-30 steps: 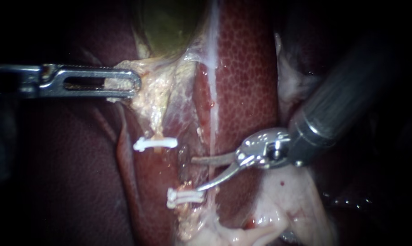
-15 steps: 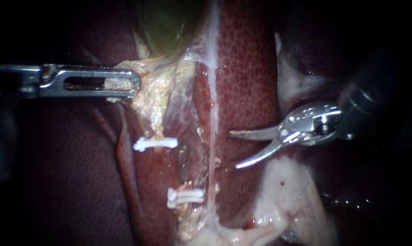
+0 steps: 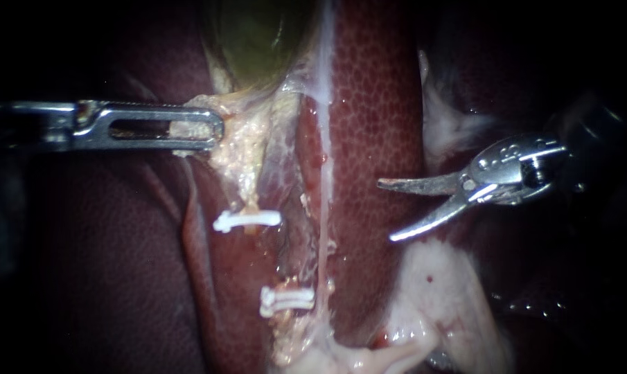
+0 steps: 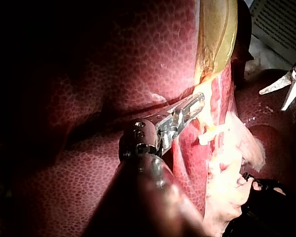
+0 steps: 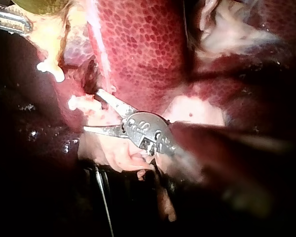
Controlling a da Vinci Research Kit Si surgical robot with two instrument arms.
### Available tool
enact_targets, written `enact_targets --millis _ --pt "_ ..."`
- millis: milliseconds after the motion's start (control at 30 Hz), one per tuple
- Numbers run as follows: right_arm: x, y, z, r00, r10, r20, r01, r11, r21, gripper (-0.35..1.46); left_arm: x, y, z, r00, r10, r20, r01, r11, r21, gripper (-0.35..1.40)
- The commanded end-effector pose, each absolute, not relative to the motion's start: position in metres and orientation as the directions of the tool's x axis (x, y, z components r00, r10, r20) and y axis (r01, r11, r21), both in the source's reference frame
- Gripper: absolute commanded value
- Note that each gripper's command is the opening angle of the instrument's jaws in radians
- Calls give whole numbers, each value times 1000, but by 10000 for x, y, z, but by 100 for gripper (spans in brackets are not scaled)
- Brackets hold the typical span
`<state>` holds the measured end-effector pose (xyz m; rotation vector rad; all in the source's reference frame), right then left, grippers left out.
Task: Go back from the cut left tube
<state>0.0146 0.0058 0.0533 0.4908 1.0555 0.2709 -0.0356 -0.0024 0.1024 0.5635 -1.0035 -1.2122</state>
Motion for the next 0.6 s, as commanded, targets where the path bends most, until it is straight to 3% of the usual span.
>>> enact_targets --millis 33,600 --pt "146 58 533 474 441 -762 18 861 509 143 -359 -24 1027 20 -943 331 503 296 812 -35" --pt "147 57 532 474 436 -765 20 863 504 143 -402 -28 1062 54 -945 324 504 306 808 -35"
